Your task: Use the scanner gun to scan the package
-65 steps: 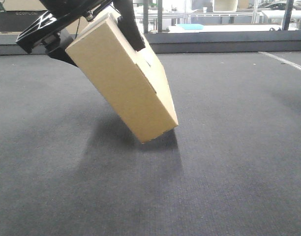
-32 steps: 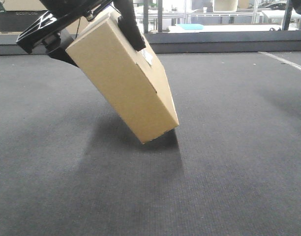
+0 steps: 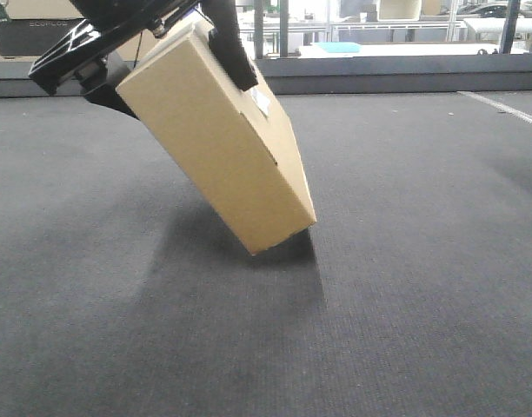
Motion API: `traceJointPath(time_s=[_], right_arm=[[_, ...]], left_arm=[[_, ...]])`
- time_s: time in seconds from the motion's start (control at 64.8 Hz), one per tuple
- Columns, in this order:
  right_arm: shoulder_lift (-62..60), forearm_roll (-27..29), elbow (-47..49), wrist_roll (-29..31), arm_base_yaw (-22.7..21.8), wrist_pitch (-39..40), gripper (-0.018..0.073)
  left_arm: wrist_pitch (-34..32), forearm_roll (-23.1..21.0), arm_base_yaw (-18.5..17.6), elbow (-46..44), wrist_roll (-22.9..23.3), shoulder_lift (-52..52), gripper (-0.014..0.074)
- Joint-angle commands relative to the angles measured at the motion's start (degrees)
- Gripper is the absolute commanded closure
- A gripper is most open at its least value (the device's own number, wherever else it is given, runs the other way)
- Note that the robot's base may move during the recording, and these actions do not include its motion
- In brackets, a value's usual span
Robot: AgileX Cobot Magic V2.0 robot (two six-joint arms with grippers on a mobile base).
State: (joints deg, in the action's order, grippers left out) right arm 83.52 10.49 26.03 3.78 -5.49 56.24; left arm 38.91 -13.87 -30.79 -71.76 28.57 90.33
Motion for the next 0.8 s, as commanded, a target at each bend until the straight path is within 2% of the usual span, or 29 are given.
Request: traceJointPath(time_s=[0.0,0.093,0.247,0.787], right_arm=[[3.20,-1.85,0.73,-5.69,-0.80,8.69,0.0728],[6.66,-1.73,0.73,-6.02,-0.80,13.73,0.0728],[11.33,-1.87,0.77,-11.94,-0.80,13.73,0.0728],[13.36,-1.87,0.77,-11.90,-0.80,13.73,0.0728]], left_arm=[[-0.46,-0.57,-0.18,-0.45,-0.09,-0.39,0.0708],[-0.46,-0.57,-0.18,-0.45,-0.09,-0.39,0.0708],[-0.46,-0.35,-0.18,-0.45,-0.09,-0.39,0.0708],[-0.82,0.06,-0.18,-0.45,-0.09,-0.39,0.0708]])
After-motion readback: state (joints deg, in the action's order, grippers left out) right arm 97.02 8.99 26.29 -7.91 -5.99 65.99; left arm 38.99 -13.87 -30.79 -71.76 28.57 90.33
